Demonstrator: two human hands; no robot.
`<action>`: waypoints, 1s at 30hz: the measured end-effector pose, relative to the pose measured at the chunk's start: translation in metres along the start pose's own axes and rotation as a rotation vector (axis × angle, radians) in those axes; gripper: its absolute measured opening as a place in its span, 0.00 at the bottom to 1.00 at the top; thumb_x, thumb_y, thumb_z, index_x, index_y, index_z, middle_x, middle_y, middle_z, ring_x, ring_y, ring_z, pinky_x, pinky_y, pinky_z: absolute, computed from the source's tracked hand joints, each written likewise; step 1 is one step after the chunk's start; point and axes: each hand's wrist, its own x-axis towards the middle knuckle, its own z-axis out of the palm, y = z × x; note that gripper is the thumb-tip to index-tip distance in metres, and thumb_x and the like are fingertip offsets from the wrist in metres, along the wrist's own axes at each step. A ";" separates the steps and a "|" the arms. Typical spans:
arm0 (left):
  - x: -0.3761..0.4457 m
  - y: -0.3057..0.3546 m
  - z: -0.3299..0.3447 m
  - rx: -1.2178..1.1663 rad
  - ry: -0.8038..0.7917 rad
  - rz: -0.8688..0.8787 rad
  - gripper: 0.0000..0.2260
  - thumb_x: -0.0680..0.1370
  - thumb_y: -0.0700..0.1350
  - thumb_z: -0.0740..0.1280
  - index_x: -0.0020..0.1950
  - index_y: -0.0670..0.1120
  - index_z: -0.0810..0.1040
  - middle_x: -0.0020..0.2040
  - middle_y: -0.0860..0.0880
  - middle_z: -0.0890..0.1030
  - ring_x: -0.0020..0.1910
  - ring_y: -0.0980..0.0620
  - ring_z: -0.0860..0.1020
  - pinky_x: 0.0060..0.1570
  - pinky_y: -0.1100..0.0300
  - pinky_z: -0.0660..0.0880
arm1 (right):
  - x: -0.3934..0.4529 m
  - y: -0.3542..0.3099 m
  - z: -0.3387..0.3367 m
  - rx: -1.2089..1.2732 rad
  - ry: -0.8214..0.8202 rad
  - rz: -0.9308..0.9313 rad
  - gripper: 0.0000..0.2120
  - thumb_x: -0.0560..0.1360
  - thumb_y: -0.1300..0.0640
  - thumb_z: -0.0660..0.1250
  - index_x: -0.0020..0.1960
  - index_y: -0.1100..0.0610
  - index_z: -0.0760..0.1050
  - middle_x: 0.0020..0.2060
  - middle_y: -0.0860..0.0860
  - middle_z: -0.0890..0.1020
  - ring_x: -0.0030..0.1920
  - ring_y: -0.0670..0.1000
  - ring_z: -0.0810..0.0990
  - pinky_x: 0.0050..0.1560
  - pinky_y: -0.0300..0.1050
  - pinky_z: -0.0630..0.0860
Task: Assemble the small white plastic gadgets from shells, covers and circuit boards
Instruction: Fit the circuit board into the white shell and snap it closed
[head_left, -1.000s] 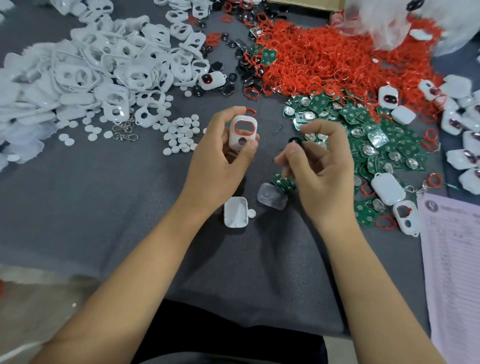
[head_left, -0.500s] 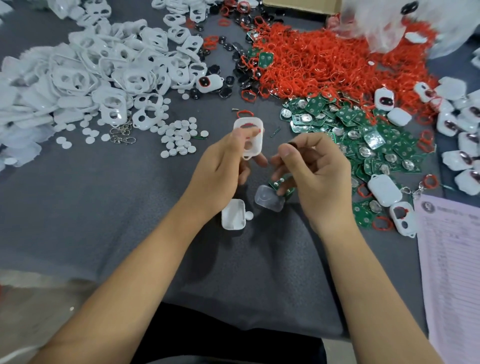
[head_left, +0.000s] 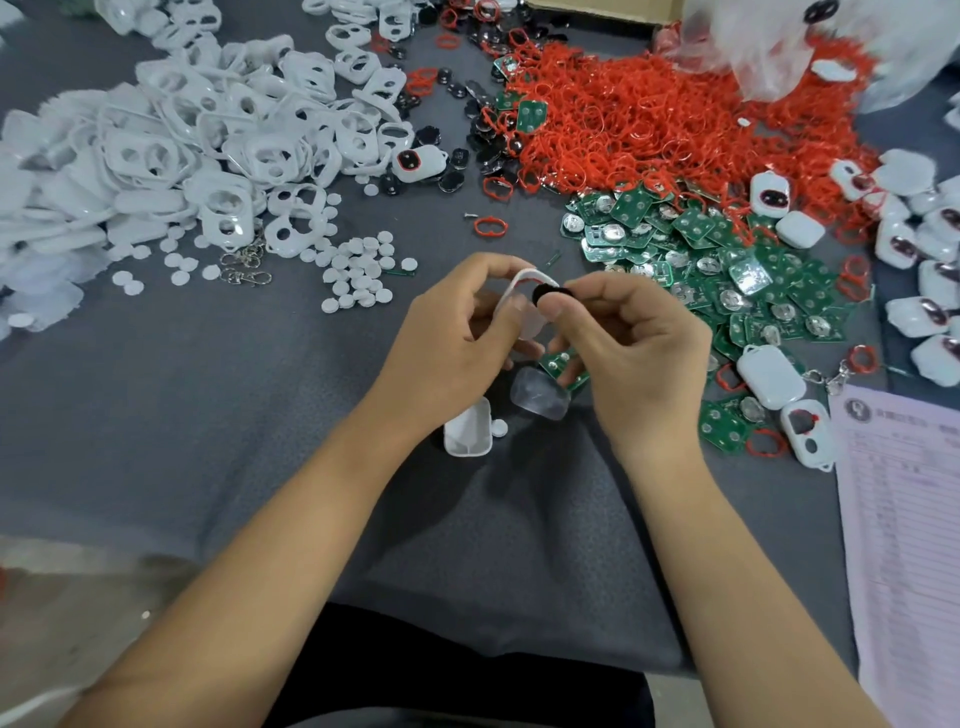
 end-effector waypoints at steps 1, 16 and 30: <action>0.000 0.001 0.000 -0.012 -0.015 0.008 0.08 0.85 0.42 0.65 0.63 0.50 0.78 0.46 0.52 0.87 0.42 0.55 0.87 0.40 0.62 0.80 | 0.000 0.000 0.000 -0.011 0.006 0.007 0.04 0.76 0.63 0.76 0.46 0.57 0.83 0.34 0.51 0.85 0.30 0.49 0.82 0.25 0.41 0.76; -0.003 0.000 -0.002 -0.031 -0.100 0.015 0.09 0.84 0.42 0.66 0.64 0.48 0.79 0.51 0.54 0.88 0.52 0.55 0.86 0.51 0.60 0.82 | -0.001 0.006 -0.001 -0.090 0.034 0.049 0.03 0.79 0.60 0.73 0.48 0.60 0.84 0.33 0.52 0.86 0.32 0.52 0.85 0.26 0.44 0.77; -0.004 0.004 0.001 0.109 -0.012 0.108 0.09 0.84 0.40 0.64 0.60 0.50 0.81 0.47 0.58 0.86 0.47 0.58 0.85 0.46 0.66 0.79 | 0.004 0.006 -0.006 0.150 -0.124 0.287 0.03 0.81 0.62 0.70 0.53 0.59 0.82 0.36 0.50 0.83 0.34 0.45 0.78 0.22 0.40 0.72</action>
